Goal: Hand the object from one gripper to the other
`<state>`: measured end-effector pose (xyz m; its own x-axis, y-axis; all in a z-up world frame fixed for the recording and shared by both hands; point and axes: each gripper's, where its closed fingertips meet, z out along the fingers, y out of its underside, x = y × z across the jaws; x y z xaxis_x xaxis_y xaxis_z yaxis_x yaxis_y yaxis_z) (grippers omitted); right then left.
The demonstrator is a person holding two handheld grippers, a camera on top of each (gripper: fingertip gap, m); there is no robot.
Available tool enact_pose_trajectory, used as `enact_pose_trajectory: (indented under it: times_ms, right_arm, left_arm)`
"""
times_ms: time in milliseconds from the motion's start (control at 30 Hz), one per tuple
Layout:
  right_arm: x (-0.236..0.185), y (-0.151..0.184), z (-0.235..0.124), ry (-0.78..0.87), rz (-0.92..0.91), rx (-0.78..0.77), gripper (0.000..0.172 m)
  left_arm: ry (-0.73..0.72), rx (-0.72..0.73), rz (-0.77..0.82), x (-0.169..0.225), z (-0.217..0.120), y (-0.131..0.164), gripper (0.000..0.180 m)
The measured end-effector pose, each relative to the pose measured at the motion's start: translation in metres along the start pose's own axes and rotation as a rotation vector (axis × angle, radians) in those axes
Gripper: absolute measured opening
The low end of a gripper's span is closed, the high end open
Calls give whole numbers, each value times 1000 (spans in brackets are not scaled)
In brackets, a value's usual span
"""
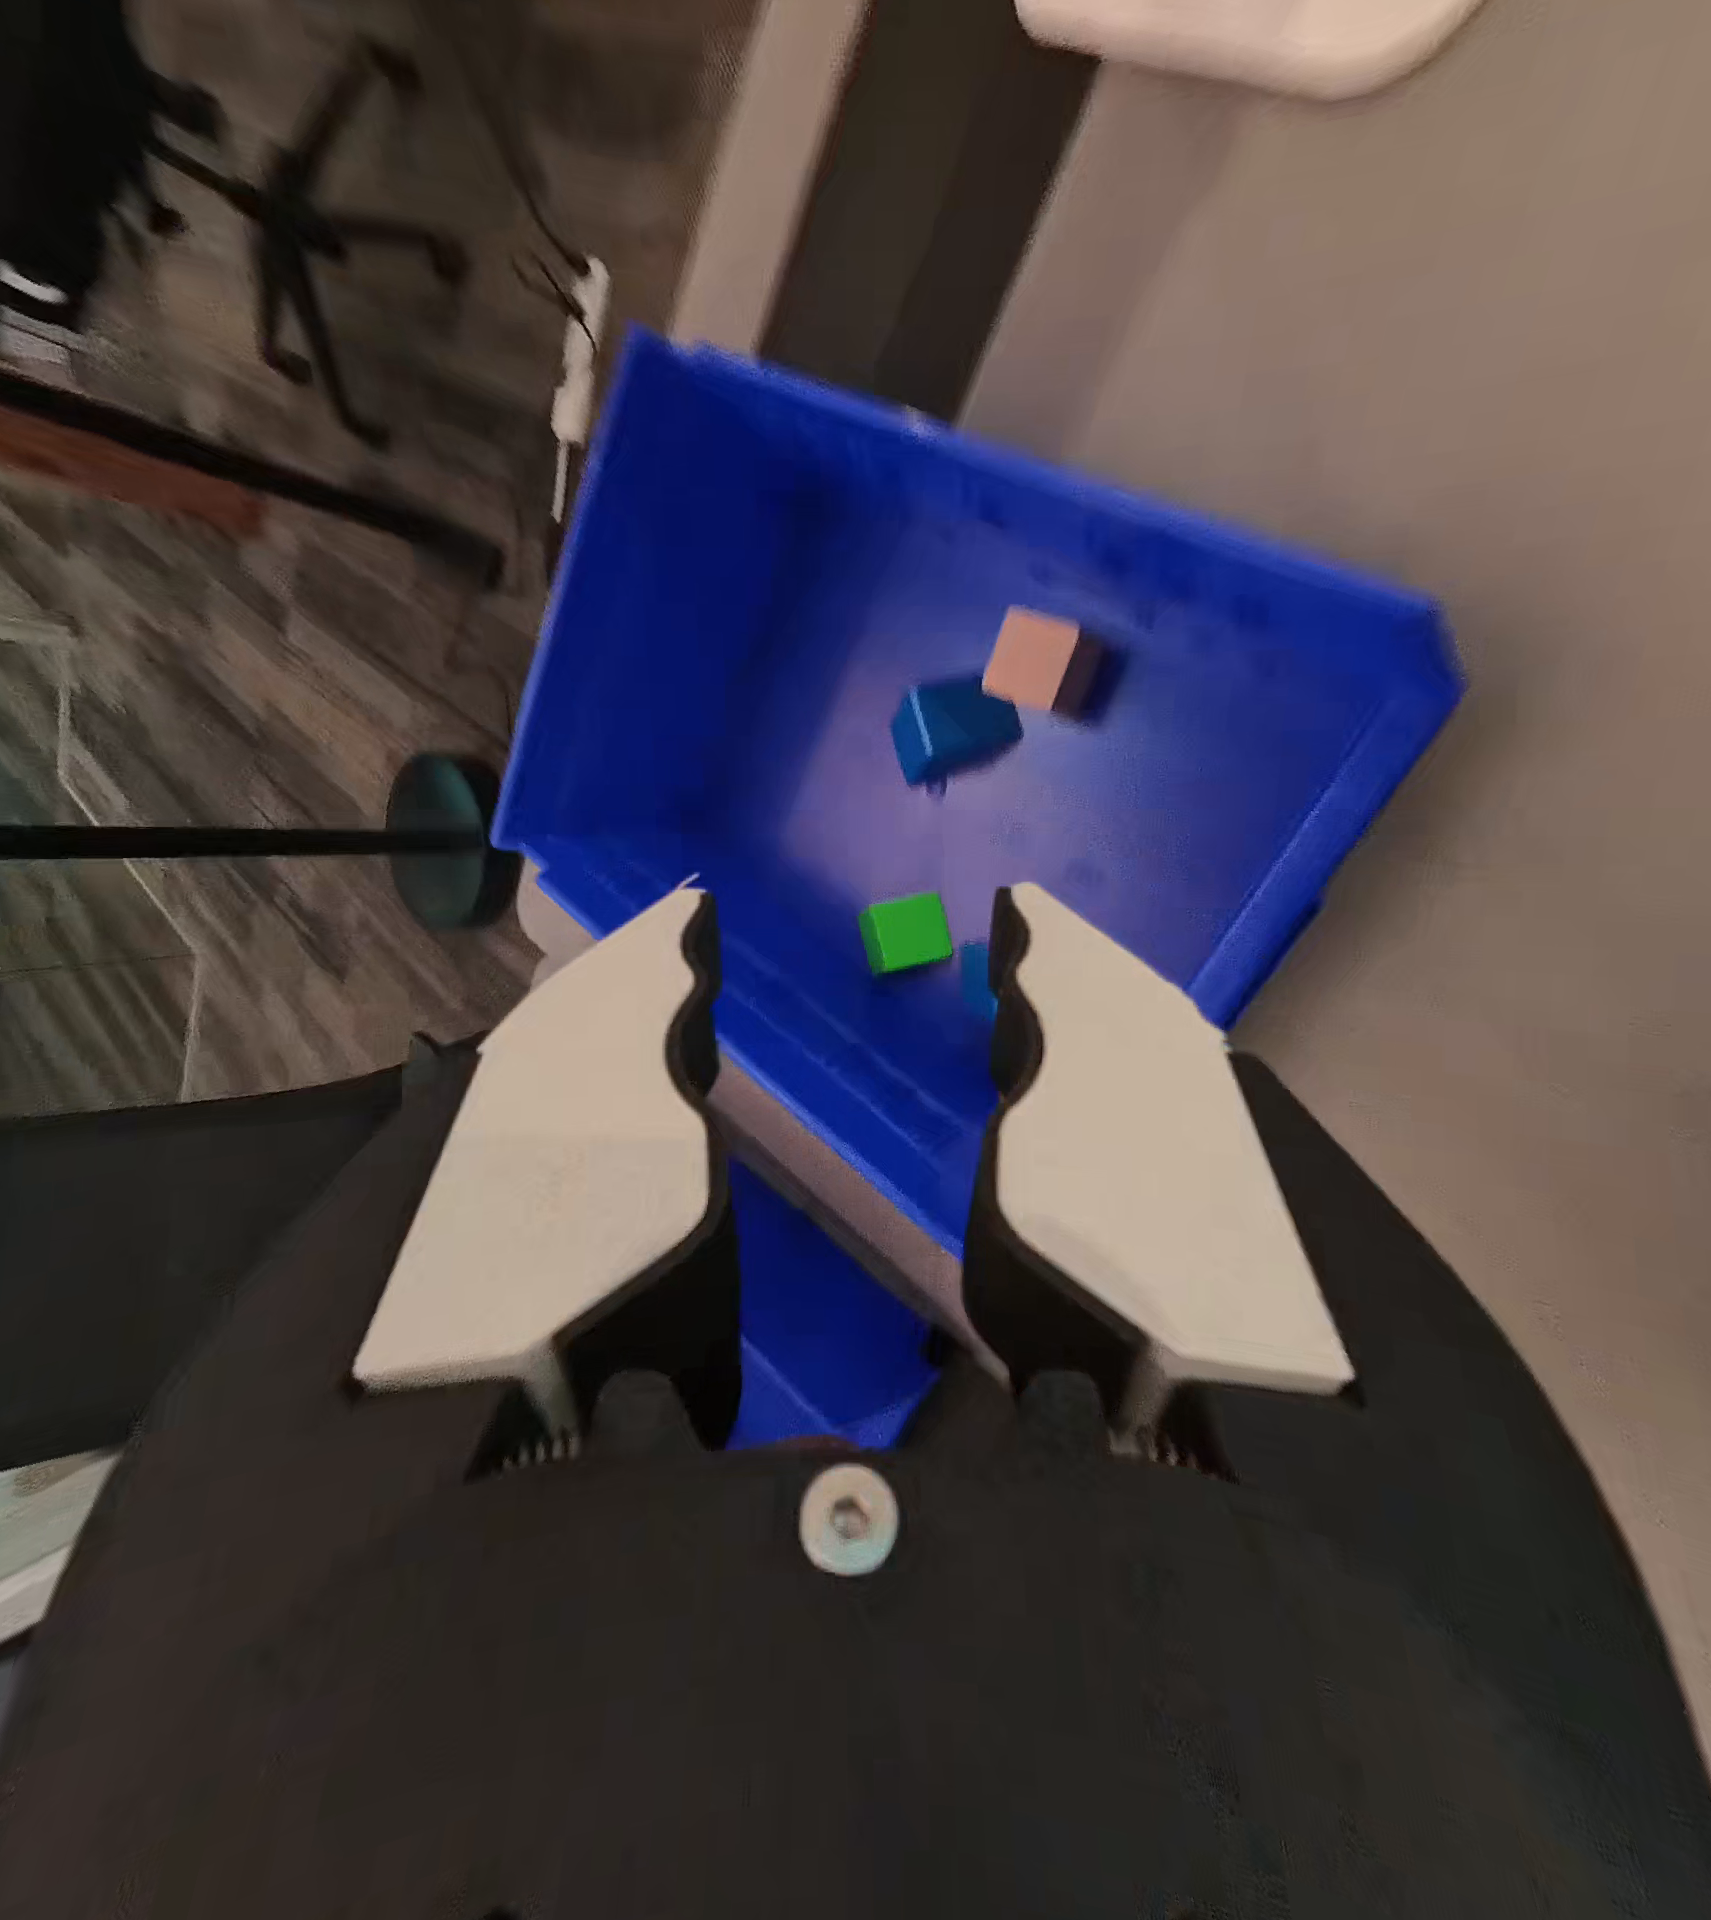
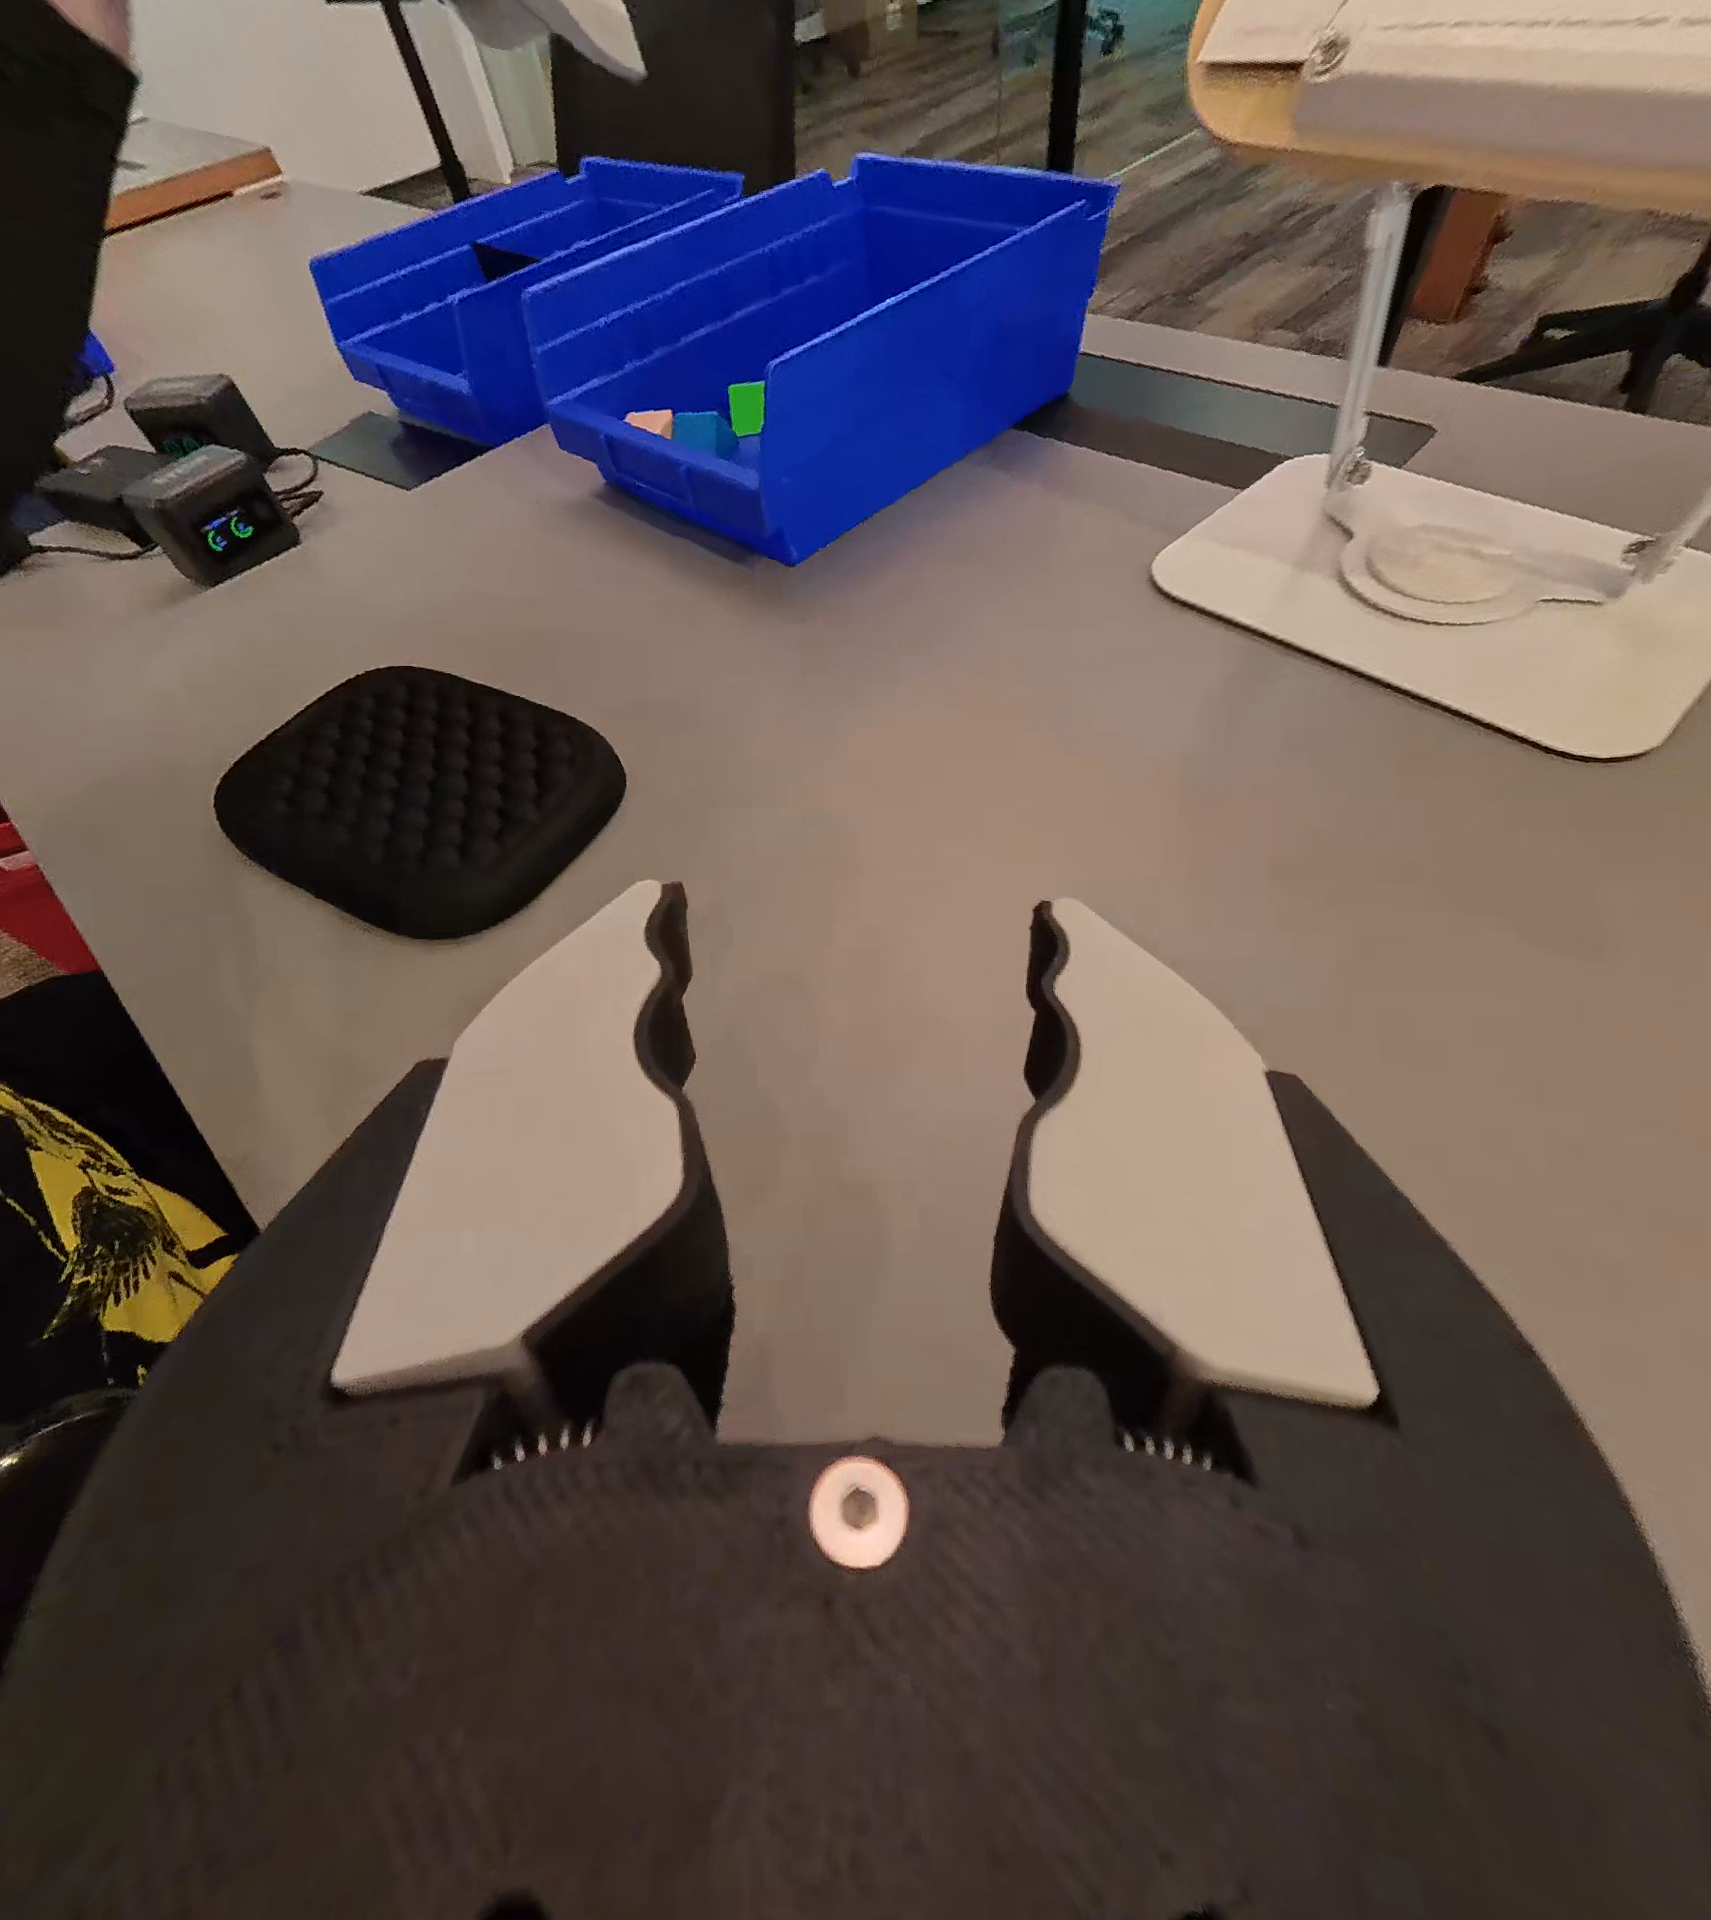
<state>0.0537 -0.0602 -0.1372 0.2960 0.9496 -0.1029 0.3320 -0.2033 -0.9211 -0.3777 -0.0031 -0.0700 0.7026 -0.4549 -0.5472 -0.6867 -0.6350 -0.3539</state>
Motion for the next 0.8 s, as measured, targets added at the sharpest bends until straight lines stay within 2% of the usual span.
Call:
enact_pose_trajectory:
  times_ms: [133,267,367,533,667,800]
  right_arm:
    - [0,5,6,-5,-9,-20,61]
    - [6,5,3,2,22,1,60]
    - [10,6,2,1,37,8,59]
    - [9,8,3,-17,55,7,59]
    - [7,7,0,-30,69,18,59]
    - [5,3,-2,-30,61,31,59]
  left_arm:
    - [158,-157,119,14,57,29,49]
    - [290,-294,178,32,82,53,49]
    - [351,-454,169,40,89,83,47]
    - [393,-575,178,48,92,113,44]
    - [468,-630,109,65,99,126,46]
    - [513,-673,20,73,108,132,39]
